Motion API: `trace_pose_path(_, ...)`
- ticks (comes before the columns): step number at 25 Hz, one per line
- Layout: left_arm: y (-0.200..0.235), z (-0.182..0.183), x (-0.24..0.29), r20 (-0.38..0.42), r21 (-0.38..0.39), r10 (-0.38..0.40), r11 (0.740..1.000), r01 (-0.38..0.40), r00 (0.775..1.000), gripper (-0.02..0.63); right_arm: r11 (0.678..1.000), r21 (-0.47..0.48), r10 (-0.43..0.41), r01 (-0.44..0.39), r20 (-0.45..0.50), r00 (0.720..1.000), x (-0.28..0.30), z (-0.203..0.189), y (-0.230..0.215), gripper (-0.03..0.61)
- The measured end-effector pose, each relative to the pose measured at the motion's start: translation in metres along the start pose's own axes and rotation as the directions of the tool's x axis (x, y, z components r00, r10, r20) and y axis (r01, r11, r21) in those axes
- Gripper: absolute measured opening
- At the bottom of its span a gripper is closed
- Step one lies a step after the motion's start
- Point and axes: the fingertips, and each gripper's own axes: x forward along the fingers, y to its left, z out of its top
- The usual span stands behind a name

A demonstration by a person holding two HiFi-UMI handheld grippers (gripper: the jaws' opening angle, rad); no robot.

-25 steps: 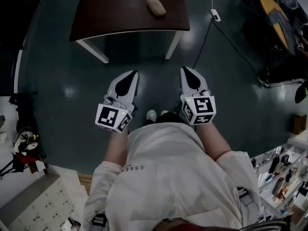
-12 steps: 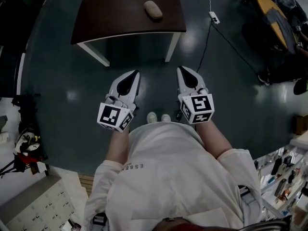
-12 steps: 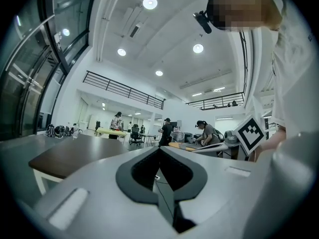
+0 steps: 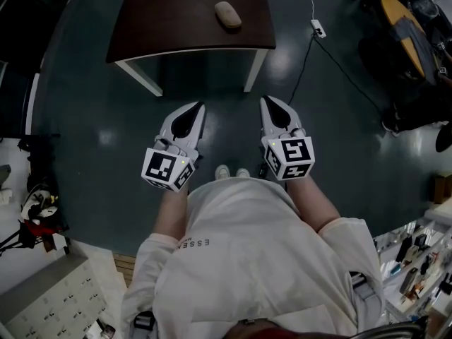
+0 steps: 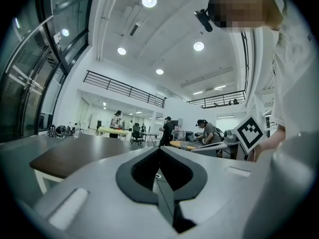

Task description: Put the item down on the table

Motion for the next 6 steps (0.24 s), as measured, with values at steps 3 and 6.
trace_pose_path(3,0.0005,-0.0022,0.0050,-0.008,0.004,-0.009,1.000,0.009,1.000,0.017,1.000,-0.001,-0.001,0.001,-0.004,1.000,0.0028,-0.0005,-0.0030,-0.012)
trace_pose_path(6,0.0027,-0.0031,0.0107,-0.011,0.006,-0.016,1.000,0.016,1.000,0.017,1.000,-0.003,-0.002,0.002,-0.007,1.000,0.0073,-0.0011,-0.0064,-0.012)
